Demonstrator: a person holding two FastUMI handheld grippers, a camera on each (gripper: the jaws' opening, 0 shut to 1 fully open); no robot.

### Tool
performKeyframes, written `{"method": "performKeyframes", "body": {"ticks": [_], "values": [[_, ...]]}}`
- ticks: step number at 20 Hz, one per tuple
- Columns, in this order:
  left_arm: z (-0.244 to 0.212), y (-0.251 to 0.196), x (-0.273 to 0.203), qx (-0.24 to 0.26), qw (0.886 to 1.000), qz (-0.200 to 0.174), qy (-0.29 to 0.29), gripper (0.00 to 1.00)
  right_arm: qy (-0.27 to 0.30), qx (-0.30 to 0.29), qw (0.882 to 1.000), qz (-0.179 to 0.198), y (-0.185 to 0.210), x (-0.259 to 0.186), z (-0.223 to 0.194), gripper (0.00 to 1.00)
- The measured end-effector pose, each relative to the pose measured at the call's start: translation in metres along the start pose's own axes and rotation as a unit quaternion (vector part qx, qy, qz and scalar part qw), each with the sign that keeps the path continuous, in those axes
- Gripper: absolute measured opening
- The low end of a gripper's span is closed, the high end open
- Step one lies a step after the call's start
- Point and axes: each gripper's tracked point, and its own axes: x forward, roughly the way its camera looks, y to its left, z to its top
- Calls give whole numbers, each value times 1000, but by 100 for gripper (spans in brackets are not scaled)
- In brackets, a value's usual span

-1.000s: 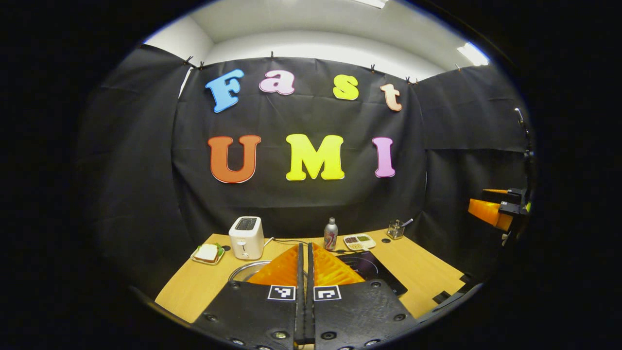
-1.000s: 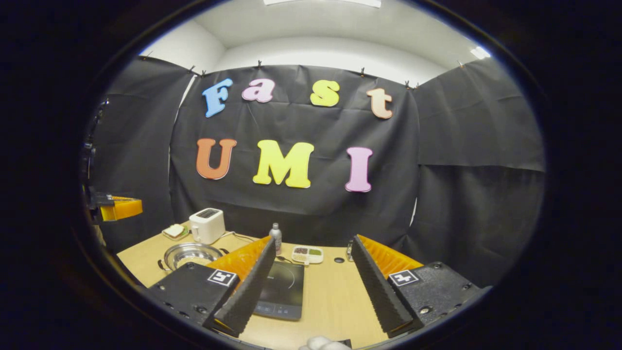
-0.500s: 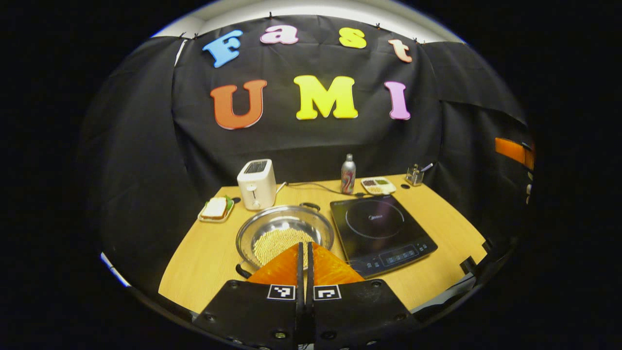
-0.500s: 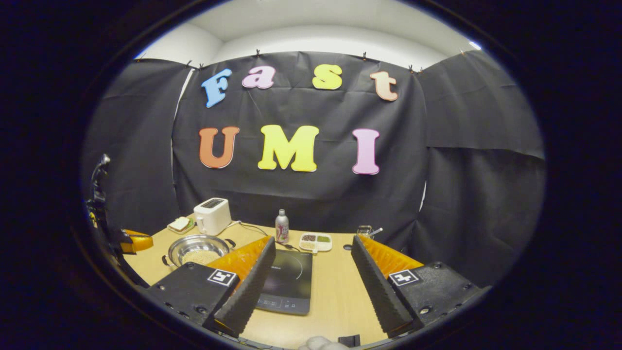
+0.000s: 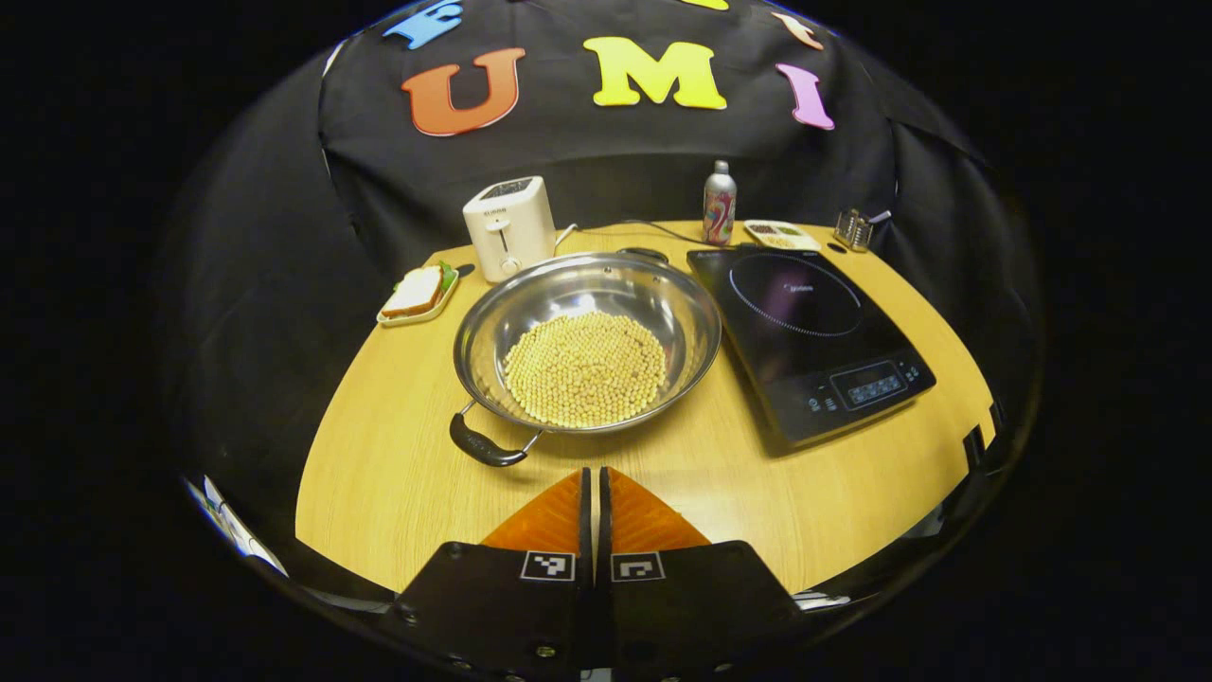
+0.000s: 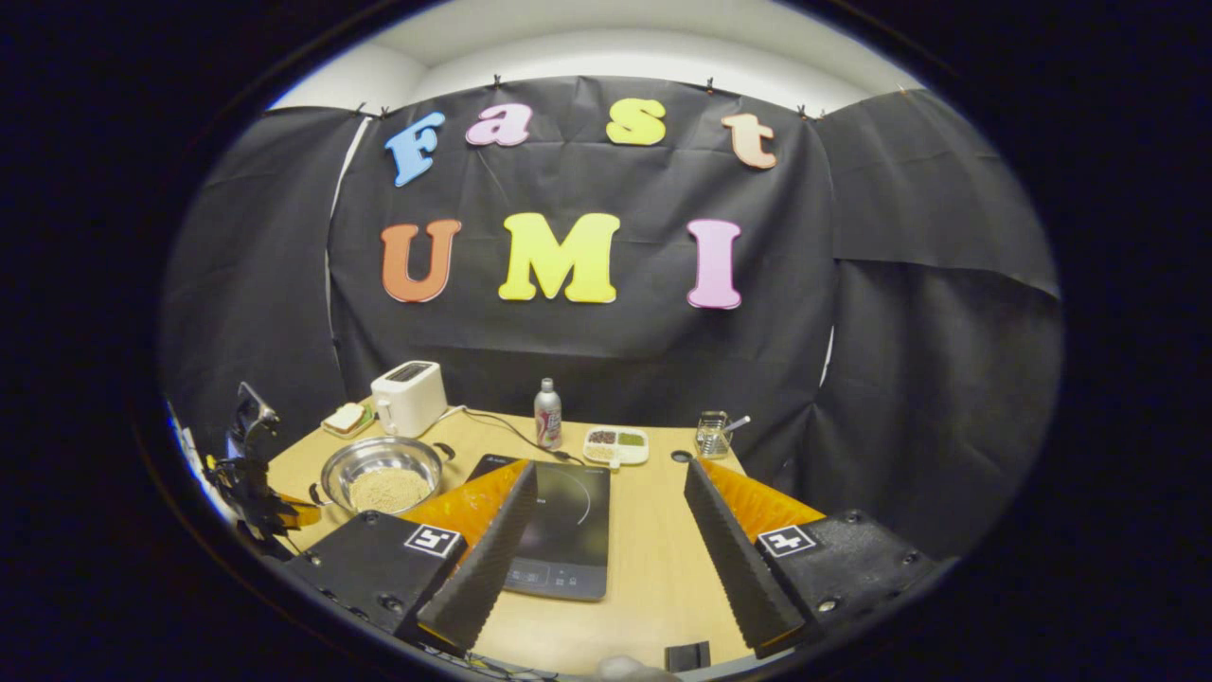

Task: First push the handle of the pot to place it horizontally, then grasp the pot with both hands and set it on the induction cooktop.

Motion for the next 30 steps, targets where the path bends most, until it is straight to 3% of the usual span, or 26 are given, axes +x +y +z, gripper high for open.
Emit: {"method": "performKeyframes", "body": {"ticks": [8,9,10,12,13,14,15,18,19,20,21,26,27,28,29,30], "values": [[-3,9,44,38,998,-6,44,0,39,22,999,-10,-8,3,-23,97],[-3,10,48,40,998,-8,49,10,38,23,999,-12,-9,3,-22,97],[-4,13,51,41,998,-6,55,0,39,23,999,-14,-10,3,-24,97],[-7,21,56,40,997,-1,68,10,45,22,999,-15,-11,4,-28,97],[-7,23,59,39,997,0,72,0,47,22,999,-16,-11,3,-30,97],[-8,26,61,38,996,1,76,10,49,21,998,-17,-11,3,-30,97],[-7,28,63,38,996,2,78,0,50,20,998,-18,-12,5,-31,97],[-6,31,65,29,996,1,83,0,55,21,998,-17,-11,5,-33,97],[-6,33,66,27,996,4,84,10,56,23,998,-13,-9,5,-32,97],[-7,35,65,26,996,7,86,0,56,24,998,-11,-7,6,-30,97],[-6,36,65,28,996,9,86,10,55,23,998,-10,-6,7,-28,97],[-2,51,70,8,996,18,90,10,54,17,998,-6,-3,9,-26,97],[-1,54,71,3,996,21,92,0,54,17,998,-6,-2,10,-25,97],[-2,59,71,1,995,26,91,0,54,16,998,-5,-3,10,-25,97],[-1,62,72,-1,995,28,92,10,55,14,998,-4,-3,11,-25,97],[-2,66,72,-2,995,32,93,0,55,12,998,-4,-3,12,-24,97]]}}
